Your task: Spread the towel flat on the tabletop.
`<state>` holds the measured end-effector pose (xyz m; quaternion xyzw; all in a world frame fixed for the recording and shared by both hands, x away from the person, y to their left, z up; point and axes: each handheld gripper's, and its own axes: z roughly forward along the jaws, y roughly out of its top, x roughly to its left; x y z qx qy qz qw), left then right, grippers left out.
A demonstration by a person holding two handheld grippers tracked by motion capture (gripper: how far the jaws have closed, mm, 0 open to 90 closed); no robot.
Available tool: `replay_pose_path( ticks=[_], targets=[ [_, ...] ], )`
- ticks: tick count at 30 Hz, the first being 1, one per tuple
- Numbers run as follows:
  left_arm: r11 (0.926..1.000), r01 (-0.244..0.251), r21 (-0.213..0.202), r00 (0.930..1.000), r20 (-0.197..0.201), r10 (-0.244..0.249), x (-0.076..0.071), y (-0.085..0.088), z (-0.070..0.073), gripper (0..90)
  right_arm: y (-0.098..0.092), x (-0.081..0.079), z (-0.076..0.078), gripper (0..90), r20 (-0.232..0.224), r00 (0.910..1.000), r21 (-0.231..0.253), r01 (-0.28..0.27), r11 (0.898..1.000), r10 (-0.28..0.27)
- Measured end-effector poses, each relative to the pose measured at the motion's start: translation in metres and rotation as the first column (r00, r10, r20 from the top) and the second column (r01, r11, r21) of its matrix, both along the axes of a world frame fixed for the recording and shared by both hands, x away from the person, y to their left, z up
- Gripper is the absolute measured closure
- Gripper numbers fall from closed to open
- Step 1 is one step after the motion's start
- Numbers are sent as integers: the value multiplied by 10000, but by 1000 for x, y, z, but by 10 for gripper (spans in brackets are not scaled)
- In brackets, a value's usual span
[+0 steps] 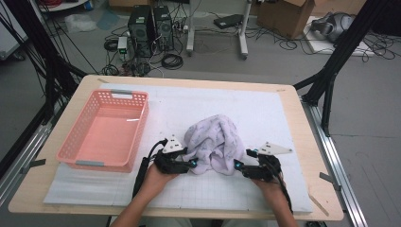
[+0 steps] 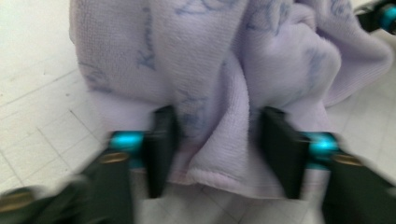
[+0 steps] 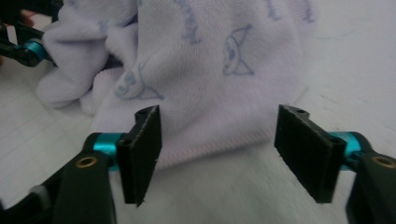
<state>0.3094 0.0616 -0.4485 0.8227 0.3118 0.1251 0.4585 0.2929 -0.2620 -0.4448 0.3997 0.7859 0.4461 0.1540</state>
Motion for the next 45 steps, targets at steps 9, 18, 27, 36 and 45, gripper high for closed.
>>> replay_pose_path(
  ticks=[9,18,27,36,45],
  targets=[
    [9979,-311,-575,9985,431,336,0,17,6,791,-6,-5,6,837,-247,9992,-816,-344,9961,325],
    [9897,-740,-1223,9915,973,861,1,29,12,798,-52,-48,20,848,-113,9999,-1077,-141,9941,130],
    [9916,-438,-1215,9916,1157,580,-2,26,14,806,-82,-102,35,864,-340,9984,-1430,-495,9885,451],
    [9856,128,-1686,9917,1282,90,-4,28,16,804,-84,-67,65,564,1045,9944,-773,-77,9970,158],
    [9839,174,-1777,9918,1276,55,-5,29,16,804,-30,51,64,429,721,9971,-1253,-168,9920,259]
  ],
)
